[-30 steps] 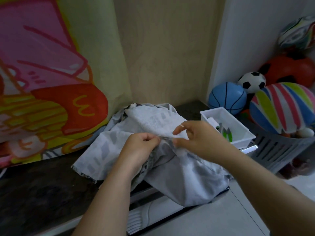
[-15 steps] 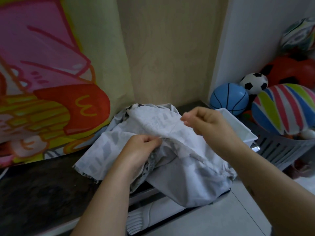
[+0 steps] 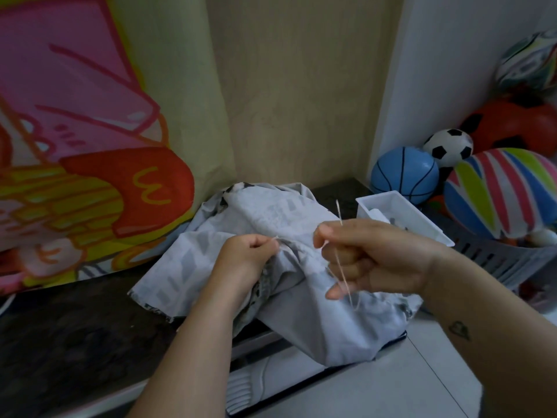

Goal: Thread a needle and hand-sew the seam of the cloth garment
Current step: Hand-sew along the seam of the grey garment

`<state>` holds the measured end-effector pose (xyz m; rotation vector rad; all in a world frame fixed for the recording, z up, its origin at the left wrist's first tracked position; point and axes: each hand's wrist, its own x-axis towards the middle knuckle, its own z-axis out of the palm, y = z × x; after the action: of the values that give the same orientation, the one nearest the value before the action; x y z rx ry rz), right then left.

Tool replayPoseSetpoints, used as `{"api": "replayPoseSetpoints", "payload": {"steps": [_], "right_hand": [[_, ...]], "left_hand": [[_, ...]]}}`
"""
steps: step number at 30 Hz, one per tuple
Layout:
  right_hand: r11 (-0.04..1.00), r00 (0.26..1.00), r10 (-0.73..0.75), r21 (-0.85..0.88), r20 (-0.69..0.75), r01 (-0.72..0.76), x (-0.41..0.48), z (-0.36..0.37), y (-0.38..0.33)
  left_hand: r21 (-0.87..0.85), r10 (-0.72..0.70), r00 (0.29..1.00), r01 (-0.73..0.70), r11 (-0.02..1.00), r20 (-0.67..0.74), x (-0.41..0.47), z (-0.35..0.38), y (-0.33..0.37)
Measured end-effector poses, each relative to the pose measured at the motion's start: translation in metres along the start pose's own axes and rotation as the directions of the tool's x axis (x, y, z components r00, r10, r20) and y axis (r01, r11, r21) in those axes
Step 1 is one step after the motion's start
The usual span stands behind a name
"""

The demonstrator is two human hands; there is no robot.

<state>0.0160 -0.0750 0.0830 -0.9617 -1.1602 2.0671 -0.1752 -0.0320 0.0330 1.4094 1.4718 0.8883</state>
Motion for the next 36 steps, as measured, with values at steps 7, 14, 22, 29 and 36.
{"api": "replayPoseSetpoints", "payload": {"steps": [7,14,22,29,36], "right_hand": [[0.589,0.839,-0.310,-0.783,-0.447,-0.200,0.018,-0.008,0.011],[0.566,0.761,-0.501,-0.821,-0.412,-0.072,0.007,-0.012,-0.001],[0.767,0.784,-0.452,-0.634,-0.426,0.097,-0.002,0.000,-0.012],[0.605,0.719,-0.544,-0.796,-0.432,-0.020,0.001,-0.007,-0.009],[0.508,0.711,-0.578,-0.859,-0.400,-0.070,0.001,-0.004,-0.013]], "left_hand": [[0.024,0.197,0.977,-0.199,0.980,0.081,-0.006,-0.004,0.005],[0.089,0.335,0.933,-0.347,0.934,0.131,-0.012,-0.006,0.009],[0.138,0.408,0.908,-0.418,0.898,0.090,-0.021,-0.005,0.018],[0.274,0.444,0.896,-0.430,0.860,0.014,-0.023,0.001,0.015],[0.539,0.460,0.874,-0.315,0.781,-0.155,-0.030,0.009,0.020]]}}
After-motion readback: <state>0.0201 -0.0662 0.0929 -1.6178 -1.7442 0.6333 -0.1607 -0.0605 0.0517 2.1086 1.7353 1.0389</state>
